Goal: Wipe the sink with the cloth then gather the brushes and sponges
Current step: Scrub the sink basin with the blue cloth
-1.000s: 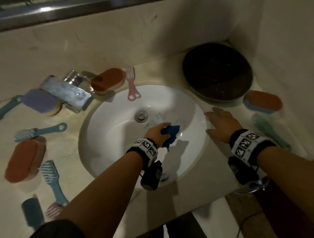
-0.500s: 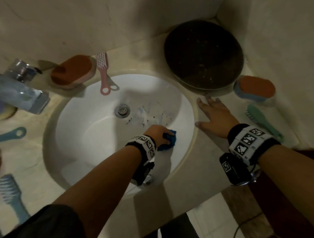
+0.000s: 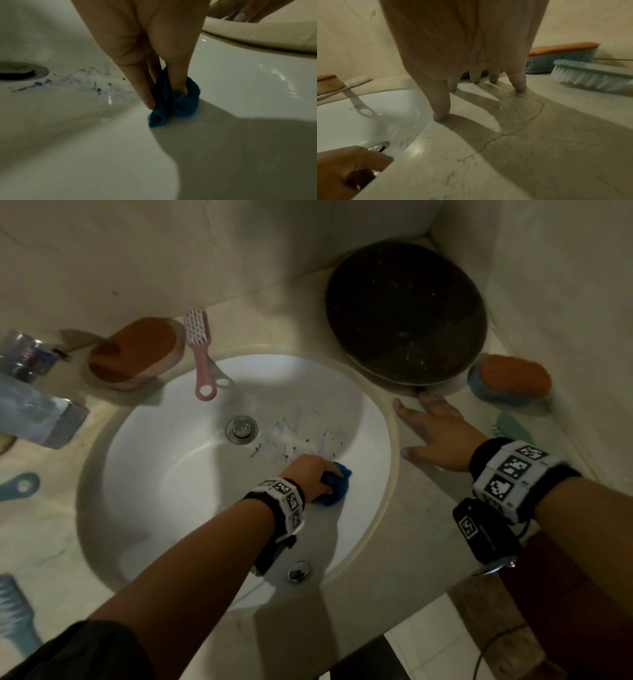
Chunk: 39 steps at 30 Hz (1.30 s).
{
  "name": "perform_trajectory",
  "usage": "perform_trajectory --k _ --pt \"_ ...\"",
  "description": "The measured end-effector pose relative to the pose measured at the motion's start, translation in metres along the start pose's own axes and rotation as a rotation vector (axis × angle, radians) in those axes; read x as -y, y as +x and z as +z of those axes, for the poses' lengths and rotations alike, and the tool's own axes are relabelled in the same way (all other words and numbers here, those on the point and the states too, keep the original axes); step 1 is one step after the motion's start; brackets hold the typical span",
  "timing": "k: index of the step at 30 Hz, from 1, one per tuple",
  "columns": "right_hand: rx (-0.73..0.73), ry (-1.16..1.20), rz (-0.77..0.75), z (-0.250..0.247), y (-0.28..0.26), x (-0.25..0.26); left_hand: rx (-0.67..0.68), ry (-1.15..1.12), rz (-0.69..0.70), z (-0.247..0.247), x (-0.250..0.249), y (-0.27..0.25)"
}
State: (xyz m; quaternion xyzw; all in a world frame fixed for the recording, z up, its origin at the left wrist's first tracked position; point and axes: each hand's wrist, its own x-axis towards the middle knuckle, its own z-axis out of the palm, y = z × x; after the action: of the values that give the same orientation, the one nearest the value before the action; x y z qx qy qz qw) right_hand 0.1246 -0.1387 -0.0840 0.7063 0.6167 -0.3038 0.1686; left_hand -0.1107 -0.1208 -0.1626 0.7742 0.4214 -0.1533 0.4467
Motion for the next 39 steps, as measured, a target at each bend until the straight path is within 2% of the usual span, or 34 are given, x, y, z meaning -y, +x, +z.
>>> perform_trajectory --k 2,6,8,11,15,17,20,21,23,26,30,33,35,37,39 --pt "0.012 -0.012 0.013 0.000 -0.001 0.001 -0.006 -0.024 0.015 -0.007 -0.009 0.001" --pt "0.010 -0.008 0.016 -0.001 0.000 0.000 -0.053 -0.213 0.134 -0.006 -0.037 0.002" --pt "0.002 0.004 0.015 0.000 0.001 0.000 -0.055 -0.153 0.139 0.001 -0.038 0.003" --pt "-0.012 0.025 0.014 0.002 0.002 -0.001 0.013 0.047 0.034 0.003 -0.018 0.007" --pt "-0.016 0.030 0.014 0.003 0.002 0.000 0.071 0.130 -0.016 -0.006 -0.006 0.010" --pt "-0.019 0.029 0.016 0.003 0.002 0.000 0.037 0.103 0.018 -0.010 -0.013 0.012" --pt "-0.022 0.028 0.020 0.001 0.002 0.000 -0.077 -0.126 0.101 -0.009 -0.031 0.013" --pt "-0.023 0.029 0.021 0.001 0.002 0.000 -0.096 -0.138 0.123 -0.006 -0.034 0.013" --pt "-0.019 0.047 0.025 0.001 0.001 0.001 -0.049 -0.008 0.093 0.002 -0.032 0.014" --pt "-0.034 0.066 0.031 0.001 0.000 0.002 0.100 0.204 -0.049 0.005 -0.011 0.010" --pt "-0.066 0.086 0.047 0.001 0.003 0.005 0.160 0.290 -0.050 -0.003 -0.015 0.005" --pt "-0.192 0.275 0.055 -0.006 0.003 0.014 0.019 0.161 0.020 -0.009 -0.034 0.005" --pt "-0.294 0.364 0.119 -0.008 0.002 0.014 -0.094 0.015 0.071 -0.012 -0.048 0.008" --pt "-0.236 0.311 0.147 -0.003 0.000 0.014 -0.124 -0.022 0.091 -0.010 -0.056 0.013" --pt "-0.171 0.276 0.141 0.005 -0.001 0.012 -0.097 0.054 0.075 -0.006 -0.051 0.015"
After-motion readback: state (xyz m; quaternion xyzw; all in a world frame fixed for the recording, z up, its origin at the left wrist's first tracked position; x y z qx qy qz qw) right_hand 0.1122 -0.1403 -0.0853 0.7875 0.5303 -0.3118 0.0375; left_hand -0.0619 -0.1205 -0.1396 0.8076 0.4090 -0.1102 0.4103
